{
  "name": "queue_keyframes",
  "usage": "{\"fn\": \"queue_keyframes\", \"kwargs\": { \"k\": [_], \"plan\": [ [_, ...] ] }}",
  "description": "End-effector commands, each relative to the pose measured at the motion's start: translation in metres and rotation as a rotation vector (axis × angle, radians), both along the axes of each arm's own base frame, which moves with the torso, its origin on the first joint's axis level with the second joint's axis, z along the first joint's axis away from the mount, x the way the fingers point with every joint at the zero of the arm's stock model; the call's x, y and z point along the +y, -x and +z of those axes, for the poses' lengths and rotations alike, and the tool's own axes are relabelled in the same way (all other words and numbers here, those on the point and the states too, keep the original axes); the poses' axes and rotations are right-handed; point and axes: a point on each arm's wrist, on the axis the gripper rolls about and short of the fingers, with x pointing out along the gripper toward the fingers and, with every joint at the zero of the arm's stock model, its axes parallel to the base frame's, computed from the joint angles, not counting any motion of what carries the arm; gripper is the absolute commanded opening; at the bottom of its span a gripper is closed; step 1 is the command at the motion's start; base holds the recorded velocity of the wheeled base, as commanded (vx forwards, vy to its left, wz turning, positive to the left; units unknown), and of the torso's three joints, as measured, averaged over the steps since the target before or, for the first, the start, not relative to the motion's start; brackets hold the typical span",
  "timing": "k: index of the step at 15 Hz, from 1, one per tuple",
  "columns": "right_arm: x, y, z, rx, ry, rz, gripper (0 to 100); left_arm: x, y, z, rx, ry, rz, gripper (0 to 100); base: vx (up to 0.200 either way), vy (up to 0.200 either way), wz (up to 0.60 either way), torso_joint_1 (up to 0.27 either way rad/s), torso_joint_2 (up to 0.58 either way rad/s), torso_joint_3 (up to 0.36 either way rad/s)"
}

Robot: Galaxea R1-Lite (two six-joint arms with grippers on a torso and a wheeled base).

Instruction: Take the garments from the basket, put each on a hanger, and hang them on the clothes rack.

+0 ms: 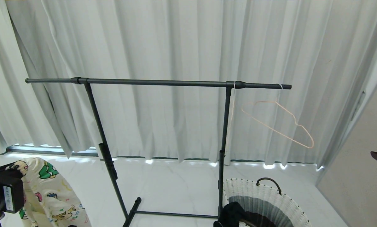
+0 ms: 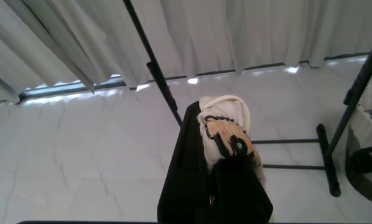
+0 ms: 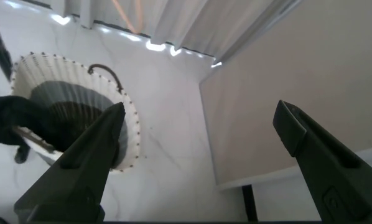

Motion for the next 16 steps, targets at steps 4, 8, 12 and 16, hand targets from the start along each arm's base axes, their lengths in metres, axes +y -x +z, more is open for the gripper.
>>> {"fn": "queue_keyframes", "kwargs": {
  "k": [4,8,12,16],
  "plan": [
    [0.006,-0.003,0.002,-0.029,-0.025,0.085,100,0.000,0.001,0.001,-0.007,0.001,0.002,0,0.000,-0.050,0.00,0.001,0.00,-0.001],
    [0.010,-0.016,0.004,-0.075,-0.085,0.236,100,0.000,0.005,0.001,-0.017,0.004,0.004,0,0.050,0.000,0.00,-0.001,0.00,0.001],
    [0.011,-0.028,0.003,-0.092,-0.111,0.294,100,0.000,0.007,-0.001,-0.017,0.003,0.002,0,0.200,0.000,0.00,0.001,0.00,0.005],
    [0.014,-0.037,-0.002,-0.080,-0.129,0.337,100,0.000,0.009,-0.001,-0.026,-0.002,0.001,0,0.200,0.000,0.00,0.006,0.00,0.002]
  ]
}}
